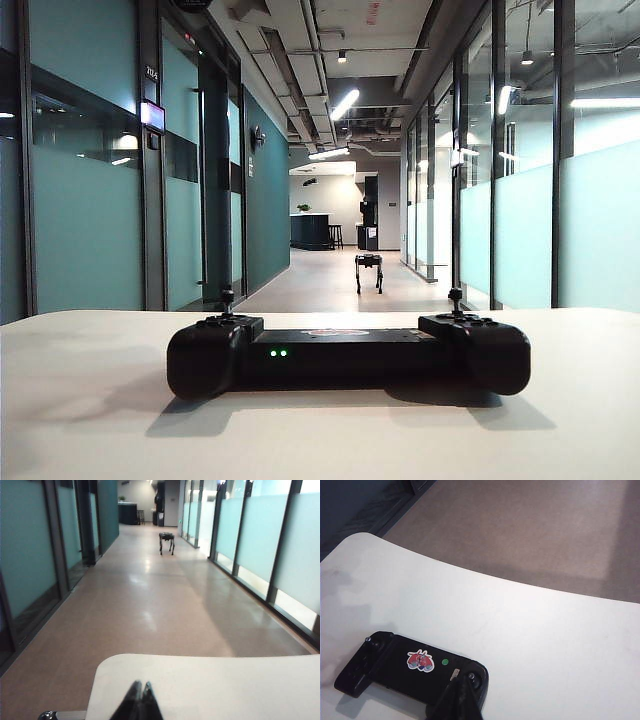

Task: Push the left joystick on the remote control sitting on the white table forward to make the robot dog walk in a straight line until it approaches the door.

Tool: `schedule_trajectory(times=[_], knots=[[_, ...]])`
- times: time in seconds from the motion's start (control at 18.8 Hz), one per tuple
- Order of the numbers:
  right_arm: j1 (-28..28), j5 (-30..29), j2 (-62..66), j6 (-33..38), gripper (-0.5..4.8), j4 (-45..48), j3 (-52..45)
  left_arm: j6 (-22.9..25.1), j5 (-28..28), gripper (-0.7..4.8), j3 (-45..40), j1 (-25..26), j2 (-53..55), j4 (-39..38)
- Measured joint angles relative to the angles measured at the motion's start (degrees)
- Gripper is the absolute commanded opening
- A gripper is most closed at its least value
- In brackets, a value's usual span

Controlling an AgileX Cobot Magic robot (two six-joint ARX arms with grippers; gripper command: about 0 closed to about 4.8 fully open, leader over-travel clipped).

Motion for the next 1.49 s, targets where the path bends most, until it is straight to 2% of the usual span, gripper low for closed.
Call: schedule_trajectory(times=[0.21,0.53,1.49], knots=[[0.0,0.0,0.0,0.0,-0.05,0.0,0.0,0.0,-5.7,-0.05,0.0,-3.9,0.0,0.1],[0.0,0.0,0.1,0.0,-0.05,0.0,0.0,0.8,-3.9,-0.05,0.0,-1.6,0.0,-0.4],[0.0,0.0,0.1,0.0,-0.05,0.0,0.0,0.8,-4.0,-0.05,0.0,-1.5,0.0,-1.9]])
